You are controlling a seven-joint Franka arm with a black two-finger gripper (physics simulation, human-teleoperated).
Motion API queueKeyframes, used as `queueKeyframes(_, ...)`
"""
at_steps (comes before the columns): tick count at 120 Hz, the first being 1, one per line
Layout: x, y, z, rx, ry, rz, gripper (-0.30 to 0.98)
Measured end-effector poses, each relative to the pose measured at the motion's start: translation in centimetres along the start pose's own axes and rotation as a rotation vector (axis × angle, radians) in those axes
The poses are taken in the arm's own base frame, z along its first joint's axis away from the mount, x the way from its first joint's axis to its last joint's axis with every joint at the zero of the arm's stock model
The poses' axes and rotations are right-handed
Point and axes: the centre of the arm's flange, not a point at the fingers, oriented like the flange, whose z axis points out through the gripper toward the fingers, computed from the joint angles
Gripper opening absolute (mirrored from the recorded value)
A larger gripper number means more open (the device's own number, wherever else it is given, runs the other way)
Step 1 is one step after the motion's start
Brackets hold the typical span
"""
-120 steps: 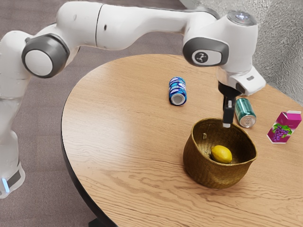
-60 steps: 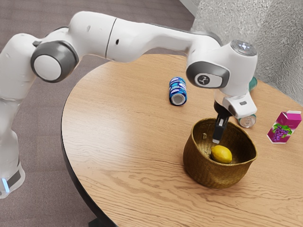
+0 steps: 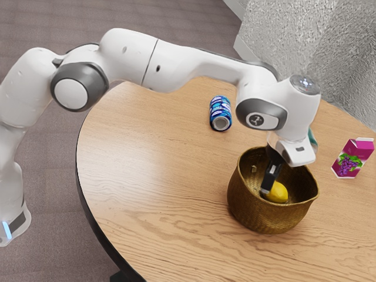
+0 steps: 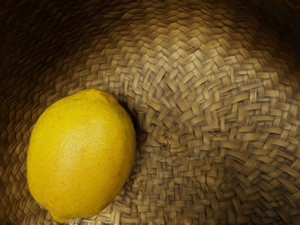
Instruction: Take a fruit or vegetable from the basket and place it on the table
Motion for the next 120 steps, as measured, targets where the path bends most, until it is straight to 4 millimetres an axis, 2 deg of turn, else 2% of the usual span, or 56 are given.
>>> queueKeyframes(12,0.1,-0.9,0.4,0.007,0.008,-0.003,0.69)
queueKeyframes(30,1.3,-1.0,1.0,0.011,0.031,0.011,0.69)
queueKeyframes(60,1.8,-2.3,4.4,-0.003,0.015,0.010,0.69)
queueKeyframes(78,2.4,-1.7,5.4,-0.011,0.012,0.024,0.69)
queueKeyframes(106,2.5,-2.5,7.2,-0.018,0.005,0.019,0.69)
queueKeyframes(120,2.5,-2.9,8.2,-0.023,0.000,0.010,0.73)
